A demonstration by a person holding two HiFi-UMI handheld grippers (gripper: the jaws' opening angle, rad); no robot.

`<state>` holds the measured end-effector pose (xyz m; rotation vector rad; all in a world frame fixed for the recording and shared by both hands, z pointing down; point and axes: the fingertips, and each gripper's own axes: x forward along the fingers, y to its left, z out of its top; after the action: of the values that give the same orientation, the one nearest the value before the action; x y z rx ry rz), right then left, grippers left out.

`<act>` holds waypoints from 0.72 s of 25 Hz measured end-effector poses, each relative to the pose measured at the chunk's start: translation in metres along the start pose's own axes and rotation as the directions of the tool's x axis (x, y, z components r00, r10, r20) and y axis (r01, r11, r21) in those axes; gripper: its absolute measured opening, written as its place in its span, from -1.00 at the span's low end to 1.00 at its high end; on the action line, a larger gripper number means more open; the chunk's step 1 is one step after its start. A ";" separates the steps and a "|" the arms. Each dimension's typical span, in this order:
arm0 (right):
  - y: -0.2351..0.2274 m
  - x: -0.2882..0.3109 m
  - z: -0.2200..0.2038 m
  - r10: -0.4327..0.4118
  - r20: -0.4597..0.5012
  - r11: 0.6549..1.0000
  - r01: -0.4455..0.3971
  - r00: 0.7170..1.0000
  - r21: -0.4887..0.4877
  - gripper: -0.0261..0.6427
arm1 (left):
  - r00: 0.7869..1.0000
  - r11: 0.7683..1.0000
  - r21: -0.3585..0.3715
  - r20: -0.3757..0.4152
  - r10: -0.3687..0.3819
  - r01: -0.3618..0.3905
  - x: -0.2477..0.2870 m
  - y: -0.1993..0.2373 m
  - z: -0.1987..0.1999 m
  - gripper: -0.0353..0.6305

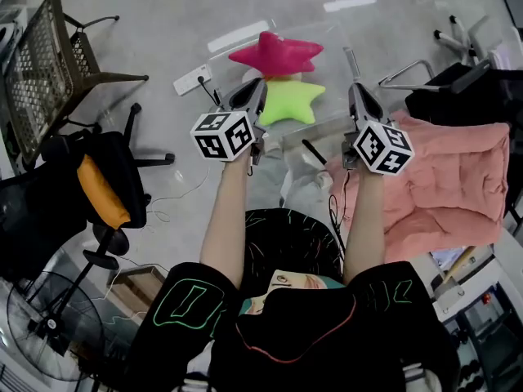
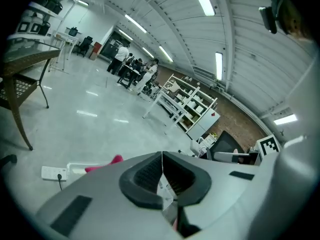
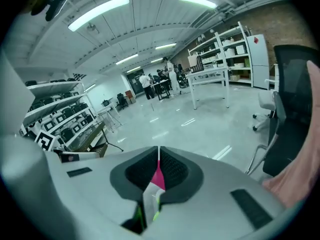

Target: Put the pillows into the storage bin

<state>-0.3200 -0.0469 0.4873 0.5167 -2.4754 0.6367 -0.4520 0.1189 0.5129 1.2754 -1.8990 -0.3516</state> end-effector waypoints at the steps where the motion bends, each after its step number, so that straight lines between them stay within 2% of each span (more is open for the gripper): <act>1: 0.002 -0.004 0.005 0.008 0.012 1.000 -0.008 1.000 -0.001 -0.90 | 1.000 1.000 0.007 0.015 -0.024 0.024 0.000 -0.007 0.006 -0.92; 5: 0.013 -0.021 0.022 0.063 0.062 0.998 -0.062 0.996 -0.006 -0.91 | 0.987 0.987 0.069 0.065 -0.149 0.145 0.002 -0.043 0.032 -0.91; 8: 0.017 -0.036 0.031 0.058 0.078 0.998 -0.056 0.995 -0.031 -0.91 | 0.976 0.971 0.132 0.065 -0.208 0.198 0.004 -0.070 0.045 -0.91; 13: 0.017 -0.065 0.057 0.024 0.145 0.998 -0.016 0.989 -0.059 -0.91 | 0.962 0.936 0.254 0.055 -0.267 0.245 0.007 -0.118 0.066 -0.91; 18: 0.003 -0.104 0.091 -0.036 0.249 0.996 0.056 0.968 -0.073 -0.91 | 0.950 0.895 0.365 0.076 -0.302 0.255 0.005 -0.167 0.082 -0.91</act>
<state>-0.2759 -0.0693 0.3582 0.6556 -2.7000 0.4776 -0.4058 0.0227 0.3597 1.8154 -1.9483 -0.2522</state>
